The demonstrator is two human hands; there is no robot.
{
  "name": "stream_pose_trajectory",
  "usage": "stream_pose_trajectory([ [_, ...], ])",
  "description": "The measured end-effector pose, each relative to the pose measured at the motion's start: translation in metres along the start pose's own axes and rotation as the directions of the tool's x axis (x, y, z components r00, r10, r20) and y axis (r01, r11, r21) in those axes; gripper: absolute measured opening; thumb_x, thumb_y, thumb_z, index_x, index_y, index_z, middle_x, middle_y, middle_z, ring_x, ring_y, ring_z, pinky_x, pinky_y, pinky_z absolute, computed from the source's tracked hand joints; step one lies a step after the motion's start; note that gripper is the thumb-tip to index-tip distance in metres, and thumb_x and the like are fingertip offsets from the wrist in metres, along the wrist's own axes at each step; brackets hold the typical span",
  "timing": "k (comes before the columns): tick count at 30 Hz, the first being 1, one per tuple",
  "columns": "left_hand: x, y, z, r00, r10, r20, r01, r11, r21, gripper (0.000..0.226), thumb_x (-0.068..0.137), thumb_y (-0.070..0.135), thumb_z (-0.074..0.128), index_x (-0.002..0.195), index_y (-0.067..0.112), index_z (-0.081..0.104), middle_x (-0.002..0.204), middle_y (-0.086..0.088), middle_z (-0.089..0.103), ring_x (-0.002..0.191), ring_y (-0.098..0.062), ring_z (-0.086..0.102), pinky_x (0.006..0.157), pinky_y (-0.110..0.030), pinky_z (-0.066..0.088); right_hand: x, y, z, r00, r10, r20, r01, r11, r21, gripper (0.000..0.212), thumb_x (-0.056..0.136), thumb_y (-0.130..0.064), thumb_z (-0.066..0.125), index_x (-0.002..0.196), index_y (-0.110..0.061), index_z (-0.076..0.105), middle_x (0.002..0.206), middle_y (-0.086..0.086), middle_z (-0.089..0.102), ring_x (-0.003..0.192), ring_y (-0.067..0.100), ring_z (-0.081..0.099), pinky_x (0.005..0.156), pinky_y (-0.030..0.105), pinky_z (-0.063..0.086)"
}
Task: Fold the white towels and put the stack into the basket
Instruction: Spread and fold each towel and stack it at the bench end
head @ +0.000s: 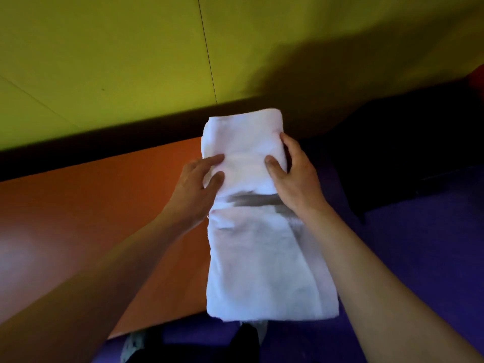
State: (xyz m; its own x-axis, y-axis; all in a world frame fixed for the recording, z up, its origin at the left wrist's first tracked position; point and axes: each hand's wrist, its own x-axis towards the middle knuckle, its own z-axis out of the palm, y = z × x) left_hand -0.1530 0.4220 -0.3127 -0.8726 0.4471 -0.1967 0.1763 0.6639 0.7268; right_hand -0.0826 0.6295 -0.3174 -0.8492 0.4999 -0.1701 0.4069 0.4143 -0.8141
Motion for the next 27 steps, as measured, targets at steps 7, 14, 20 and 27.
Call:
stream_pose_trajectory([
  [7,-0.019,0.013,-0.002,0.999,-0.009,-0.038,0.012,0.996,0.084,0.054,0.1,0.03,0.056,0.151,0.029,0.039,0.148,-0.002,0.044,0.131,-0.017,0.045,0.105,-0.032,0.04,-0.024,0.009,-0.032,0.997,0.07,0.015,-0.071,0.992,0.102,0.054,0.091,-0.045,0.063,0.142,-0.037,0.044,0.126,-0.003,0.057,0.107,0.005,0.06,0.097,0.034,0.053],
  [14,-0.003,0.018,-0.004,0.984,0.102,-0.143,-0.082,0.987,0.14,0.048,0.092,0.024,0.067,0.138,0.026,0.053,0.144,-0.003,0.045,0.133,-0.019,0.045,0.108,-0.043,0.042,-0.01,-0.012,-0.018,0.977,-0.209,-0.05,0.212,0.973,0.085,0.033,0.092,-0.038,0.063,0.124,-0.032,0.062,0.128,-0.012,0.053,0.119,0.005,0.051,0.102,0.035,0.046],
  [20,0.021,-0.006,0.02,0.991,-0.132,0.022,0.132,0.991,-0.011,0.037,0.091,0.056,0.054,0.129,0.054,0.054,0.144,-0.013,0.038,0.138,-0.032,0.036,0.114,-0.051,0.036,0.015,0.022,0.008,0.979,0.004,0.205,-0.025,0.995,0.096,0.033,0.088,-0.049,0.065,0.121,-0.047,0.059,0.144,-0.01,0.035,0.127,0.007,0.041,0.11,0.042,0.042],
  [27,0.033,-0.018,0.029,0.963,-0.176,0.203,0.229,0.933,-0.279,0.043,0.089,0.061,0.055,0.131,0.055,0.051,0.139,0.015,0.05,0.125,-0.022,0.055,0.101,-0.048,0.051,0.027,0.024,0.011,0.864,0.136,0.485,-0.254,0.949,0.186,0.056,0.084,-0.058,0.066,0.131,-0.061,0.035,0.144,-0.007,0.037,0.125,0.017,0.046,0.097,0.037,0.047],
])
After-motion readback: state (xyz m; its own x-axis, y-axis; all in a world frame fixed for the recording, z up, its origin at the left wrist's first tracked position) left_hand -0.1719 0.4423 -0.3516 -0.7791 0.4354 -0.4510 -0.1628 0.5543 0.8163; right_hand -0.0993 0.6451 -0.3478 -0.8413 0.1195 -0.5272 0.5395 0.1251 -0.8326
